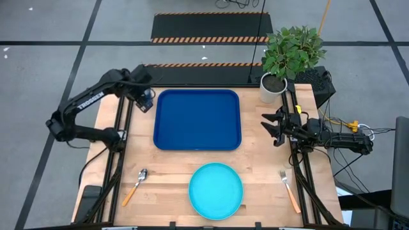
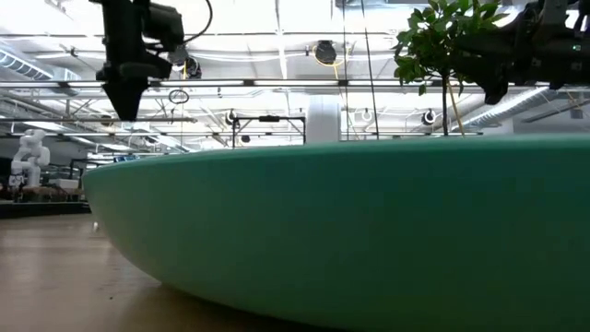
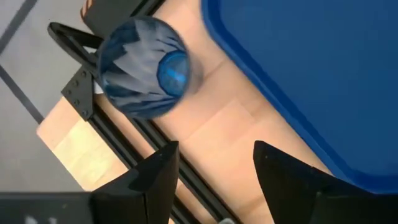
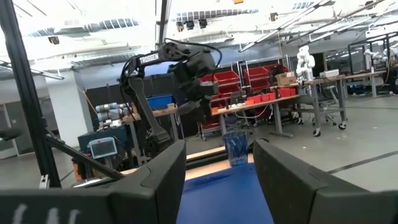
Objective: Pick and place plate/cup/fork/spoon on tray
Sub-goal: Put the blue glass on the top left of the serving tray
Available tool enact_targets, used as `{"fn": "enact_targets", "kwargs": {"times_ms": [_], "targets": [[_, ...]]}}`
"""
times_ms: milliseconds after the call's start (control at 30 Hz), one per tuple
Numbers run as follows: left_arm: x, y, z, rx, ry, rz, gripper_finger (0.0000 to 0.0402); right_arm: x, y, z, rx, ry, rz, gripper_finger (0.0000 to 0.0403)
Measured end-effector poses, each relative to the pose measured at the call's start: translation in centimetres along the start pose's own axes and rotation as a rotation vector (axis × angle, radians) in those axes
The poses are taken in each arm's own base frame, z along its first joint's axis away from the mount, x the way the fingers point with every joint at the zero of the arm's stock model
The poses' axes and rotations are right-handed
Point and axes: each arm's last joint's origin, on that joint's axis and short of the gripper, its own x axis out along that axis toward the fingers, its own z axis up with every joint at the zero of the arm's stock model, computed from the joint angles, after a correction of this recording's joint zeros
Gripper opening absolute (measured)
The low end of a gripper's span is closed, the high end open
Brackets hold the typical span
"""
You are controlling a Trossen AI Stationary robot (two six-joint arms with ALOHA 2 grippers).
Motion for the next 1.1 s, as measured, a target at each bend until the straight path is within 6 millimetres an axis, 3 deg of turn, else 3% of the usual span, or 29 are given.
{"fn": "enact_targets", "kwargs": {"times_ms": [300,600,1100], "targets": [[2.7,1.8,1.9,-0.028,0.054,0.002,0.0211,0.0,0.0,-0.1,0.013,0.011,-0.002,0.0183],[5.1,1.7,3.2,0.032,0.12,-0.01,0.0211,0.0,0.0,-0.2,0.027,0.016,-0.003,0.0183],[5.6,1.6,3.7,0.126,0.105,-0.013,0.0211,0.0,-0.1,-0.4,0.023,0.04,-0.007,0.0183]]}}
